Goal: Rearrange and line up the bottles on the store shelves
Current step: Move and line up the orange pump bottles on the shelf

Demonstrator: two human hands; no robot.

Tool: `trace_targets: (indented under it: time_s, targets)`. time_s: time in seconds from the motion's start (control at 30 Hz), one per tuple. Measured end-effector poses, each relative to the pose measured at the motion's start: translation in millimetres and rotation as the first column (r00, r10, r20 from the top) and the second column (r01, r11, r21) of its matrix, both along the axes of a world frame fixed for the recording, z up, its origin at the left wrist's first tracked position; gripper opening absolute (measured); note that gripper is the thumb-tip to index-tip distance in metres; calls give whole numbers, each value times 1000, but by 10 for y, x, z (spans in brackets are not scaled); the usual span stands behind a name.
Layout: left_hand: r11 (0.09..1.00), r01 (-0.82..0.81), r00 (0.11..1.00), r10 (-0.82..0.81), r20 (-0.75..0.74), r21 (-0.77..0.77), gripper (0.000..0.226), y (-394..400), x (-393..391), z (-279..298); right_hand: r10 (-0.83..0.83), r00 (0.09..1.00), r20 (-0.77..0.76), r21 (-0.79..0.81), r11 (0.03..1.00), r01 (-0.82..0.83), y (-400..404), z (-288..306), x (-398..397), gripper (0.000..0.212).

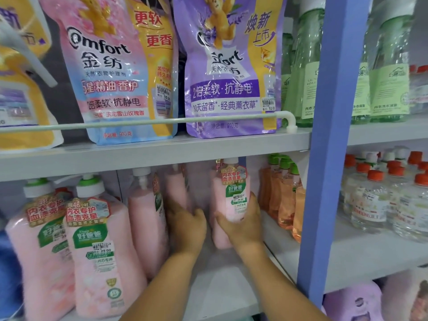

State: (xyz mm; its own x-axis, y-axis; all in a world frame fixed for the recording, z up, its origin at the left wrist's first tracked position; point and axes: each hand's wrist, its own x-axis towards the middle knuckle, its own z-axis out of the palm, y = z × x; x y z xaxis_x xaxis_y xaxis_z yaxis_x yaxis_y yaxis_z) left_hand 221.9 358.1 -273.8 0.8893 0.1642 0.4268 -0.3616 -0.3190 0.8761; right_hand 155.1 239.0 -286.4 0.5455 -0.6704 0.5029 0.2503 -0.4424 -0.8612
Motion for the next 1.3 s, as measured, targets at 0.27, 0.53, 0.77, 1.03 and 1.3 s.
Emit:
trace_targets:
  time_s: [0.27,0.53,0.77,1.03,1.3]
  targets:
    - [991,-112,994,112,1,70,82,-9,346,-241,-28,998,-53,-29,999,27,-28,-17,11,96]
    - [996,53,994,-46,-99,68,60,104,-330,-181,-28,993,-115,12,999,29,-49,-12,38,101]
    - [929,346,930,-358,-80,-133,51,651,-860,-201,95,989,117,175,978,-115,97,54,-419,56]
    - [868,493,869,-488,-77,63,48,333,-1093,-86,63,998,-31,-74,995,-66,410,53,-777,119]
    - [968,55,902,-154,403,246,46,758,-1187,60,-120,992,24,-183,975,122,300,7,-649,114]
